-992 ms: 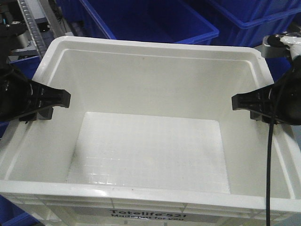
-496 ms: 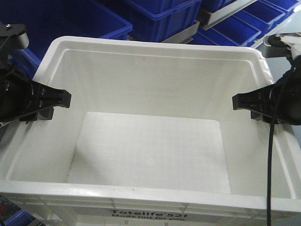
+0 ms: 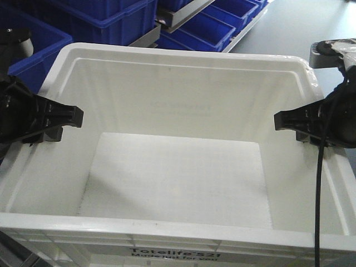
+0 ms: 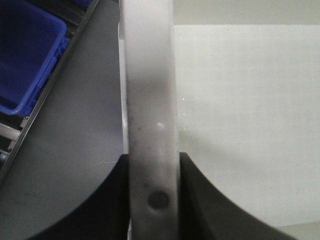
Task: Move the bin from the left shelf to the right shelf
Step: 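Hold the white tote with both grippers while the base drives to the other shelf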
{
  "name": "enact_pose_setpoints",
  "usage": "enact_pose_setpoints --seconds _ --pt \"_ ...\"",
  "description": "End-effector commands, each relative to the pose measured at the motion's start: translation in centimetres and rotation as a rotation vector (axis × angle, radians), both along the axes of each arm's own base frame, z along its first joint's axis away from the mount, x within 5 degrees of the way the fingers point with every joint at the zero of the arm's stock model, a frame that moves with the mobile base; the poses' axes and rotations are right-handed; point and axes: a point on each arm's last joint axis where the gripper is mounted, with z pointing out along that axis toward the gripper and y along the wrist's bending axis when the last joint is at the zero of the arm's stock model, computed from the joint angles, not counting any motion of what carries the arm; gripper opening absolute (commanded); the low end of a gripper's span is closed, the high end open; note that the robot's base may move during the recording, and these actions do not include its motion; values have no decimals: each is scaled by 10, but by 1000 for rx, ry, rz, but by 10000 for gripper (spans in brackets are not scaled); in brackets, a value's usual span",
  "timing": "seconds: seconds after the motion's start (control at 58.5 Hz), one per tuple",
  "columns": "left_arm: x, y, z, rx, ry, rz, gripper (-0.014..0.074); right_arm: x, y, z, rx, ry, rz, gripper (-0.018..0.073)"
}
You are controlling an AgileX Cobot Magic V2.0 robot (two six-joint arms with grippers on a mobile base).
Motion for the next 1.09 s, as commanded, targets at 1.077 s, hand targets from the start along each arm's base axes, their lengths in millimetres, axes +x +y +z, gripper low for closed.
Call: enact_pose_setpoints --seconds 1.077 --pt "-2 -3 23 -83 -142 -30 -6 1 -2 25 22 -172 30 2"
